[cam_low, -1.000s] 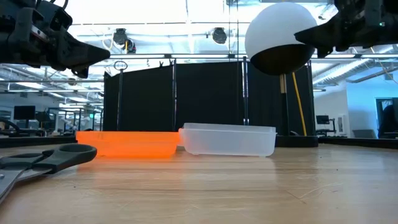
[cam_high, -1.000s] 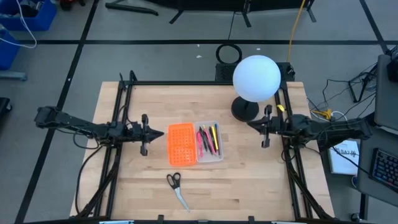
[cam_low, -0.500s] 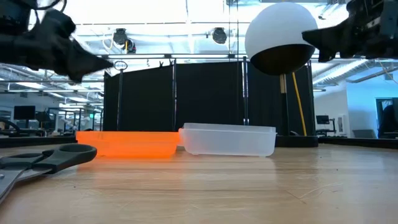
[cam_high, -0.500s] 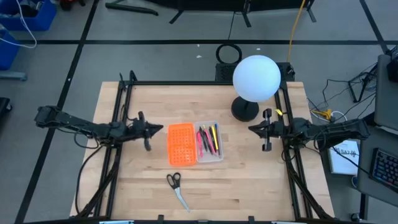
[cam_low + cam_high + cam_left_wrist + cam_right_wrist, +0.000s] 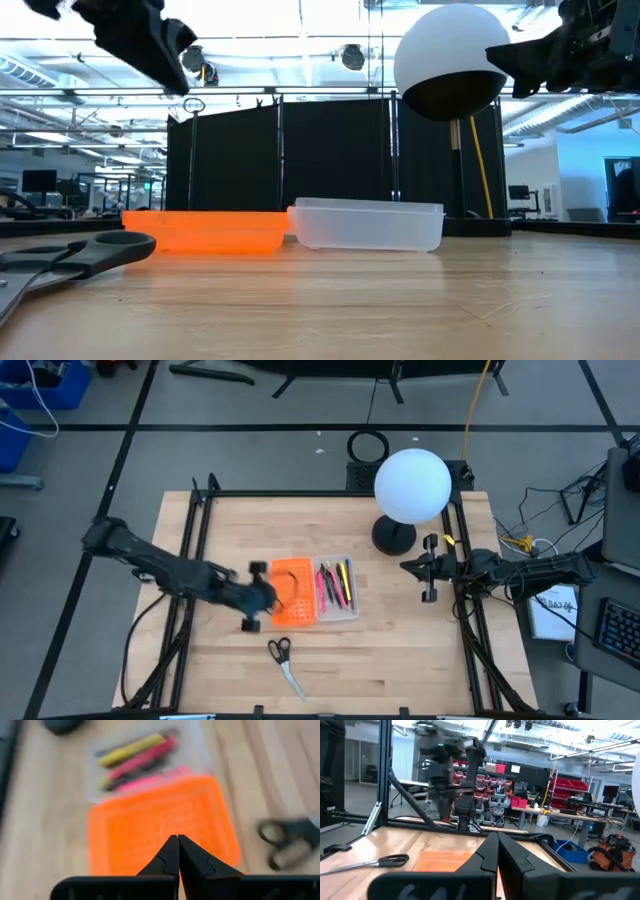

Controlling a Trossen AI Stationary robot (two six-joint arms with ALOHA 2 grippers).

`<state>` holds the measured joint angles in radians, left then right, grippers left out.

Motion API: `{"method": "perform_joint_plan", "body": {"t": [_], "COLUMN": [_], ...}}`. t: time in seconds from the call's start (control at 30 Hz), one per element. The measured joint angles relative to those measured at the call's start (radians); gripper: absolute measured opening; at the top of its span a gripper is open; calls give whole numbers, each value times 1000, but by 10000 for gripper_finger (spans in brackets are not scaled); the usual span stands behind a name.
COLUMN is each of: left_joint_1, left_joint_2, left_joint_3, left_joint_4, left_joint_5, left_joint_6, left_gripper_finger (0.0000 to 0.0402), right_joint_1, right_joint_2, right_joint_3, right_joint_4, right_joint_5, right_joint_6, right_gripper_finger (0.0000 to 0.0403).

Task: Pick & place school supplies into a supply box
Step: Put the black scissors into the supply box

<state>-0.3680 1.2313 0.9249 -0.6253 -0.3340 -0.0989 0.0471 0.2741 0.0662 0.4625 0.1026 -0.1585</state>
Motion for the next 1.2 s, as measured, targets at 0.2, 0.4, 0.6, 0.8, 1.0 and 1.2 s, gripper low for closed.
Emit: {"method": "perform_joint_plan", "body": {"t": [0.2,0.4,0.6,0.8,1.0,1.2], "left_joint_1": [-121,-207,-262,-262,-256,-254], "left_joint_2": [347,595,729,748,747,747], "left_joint_3": [286,537,644,630,596,523], "left_joint_4": [-126,-140,-266,-344,-378,-363], "left_joint_5": [3,-1,-76,-66,46,80], "left_joint_6": [116,441,514,429,410,388], "left_gripper_finger": [40,90,140,164,179,176], "right_joint_1": [1,2,8,8,8,8], "right_joint_2": [0,2,6,6,6,6], "right_joint_3": [0,-1,-1,-2,-2,-2], "right_joint_4": [9,35,35,35,50,50], "right_joint_5": [-74,-158,-159,-158,-157,-156], "right_joint_6": [32,148,154,137,102,92], "right_gripper_finger": [0,0,0,0,0,0]}}
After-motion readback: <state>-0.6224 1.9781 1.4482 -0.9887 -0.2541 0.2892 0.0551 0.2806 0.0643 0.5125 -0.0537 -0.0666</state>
